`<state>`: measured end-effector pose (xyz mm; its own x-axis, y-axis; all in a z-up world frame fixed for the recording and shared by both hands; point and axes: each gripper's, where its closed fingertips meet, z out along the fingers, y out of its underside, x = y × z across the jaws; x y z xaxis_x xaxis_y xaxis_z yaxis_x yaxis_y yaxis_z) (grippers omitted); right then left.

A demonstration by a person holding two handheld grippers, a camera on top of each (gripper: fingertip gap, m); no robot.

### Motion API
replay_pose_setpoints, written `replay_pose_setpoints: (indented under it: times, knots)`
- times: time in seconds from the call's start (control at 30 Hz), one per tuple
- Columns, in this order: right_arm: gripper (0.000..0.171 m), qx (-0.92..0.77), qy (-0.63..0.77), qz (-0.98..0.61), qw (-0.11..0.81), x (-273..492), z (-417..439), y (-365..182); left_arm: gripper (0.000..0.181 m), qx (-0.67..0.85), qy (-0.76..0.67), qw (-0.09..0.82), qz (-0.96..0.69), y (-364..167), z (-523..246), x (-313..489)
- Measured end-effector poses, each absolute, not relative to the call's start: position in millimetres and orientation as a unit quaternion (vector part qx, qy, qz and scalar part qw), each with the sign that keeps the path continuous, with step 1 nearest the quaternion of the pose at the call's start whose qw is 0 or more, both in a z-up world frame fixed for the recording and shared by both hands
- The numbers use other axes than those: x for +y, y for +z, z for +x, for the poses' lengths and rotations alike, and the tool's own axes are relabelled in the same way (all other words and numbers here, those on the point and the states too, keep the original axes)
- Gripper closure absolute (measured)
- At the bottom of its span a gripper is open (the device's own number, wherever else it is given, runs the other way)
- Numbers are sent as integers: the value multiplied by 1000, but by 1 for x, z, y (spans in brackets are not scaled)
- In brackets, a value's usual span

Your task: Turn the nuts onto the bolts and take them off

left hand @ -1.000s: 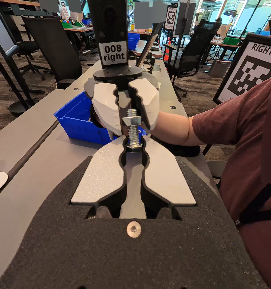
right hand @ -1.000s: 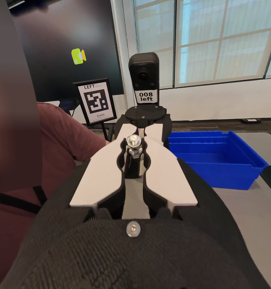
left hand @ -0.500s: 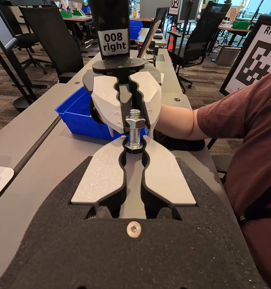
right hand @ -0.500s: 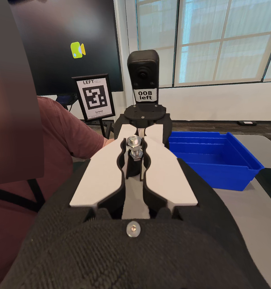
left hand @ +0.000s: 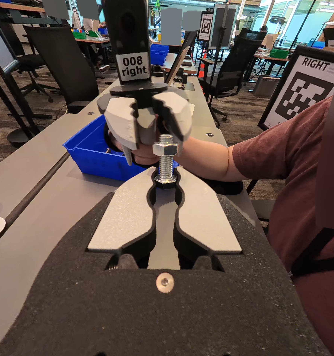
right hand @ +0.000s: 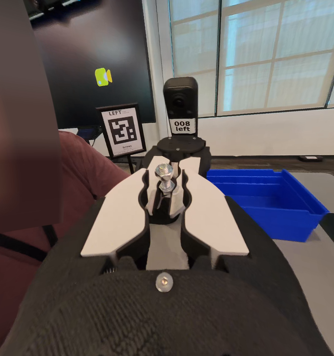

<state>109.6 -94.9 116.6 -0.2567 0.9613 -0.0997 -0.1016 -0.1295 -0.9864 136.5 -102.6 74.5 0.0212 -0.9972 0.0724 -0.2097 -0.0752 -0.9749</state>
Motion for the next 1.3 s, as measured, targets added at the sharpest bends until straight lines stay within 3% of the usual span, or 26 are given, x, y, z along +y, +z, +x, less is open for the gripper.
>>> replay_pose_setpoints:
  times: [0.27, 0.53, 0.63, 0.93, 1.03, 1.3]
  knots:
    - [143, -476, 638, -436, 419, -82, 115, 114, 167, 527, -499, 412, -551, 83, 137, -114]
    - [135, -505, 621, -421, 427, -98, 107, 114, 167, 533, -496, 407, -551, 79, 140, -116]
    - [142, -467, 649, -436, 414, -80, 116, 114, 167, 535, -501, 405, -547, 81, 138, -119]
    - [135, -504, 621, -419, 430, -98, 110, 117, 167, 534, -498, 402, -552, 77, 140, -117]
    - [143, -470, 636, -441, 425, -79, 120, 117, 167, 534, -503, 401, -548, 80, 139, -119]
    - [136, -504, 623, -419, 427, -99, 109, 118, 167, 532, -506, 398, -549, 79, 141, -119]
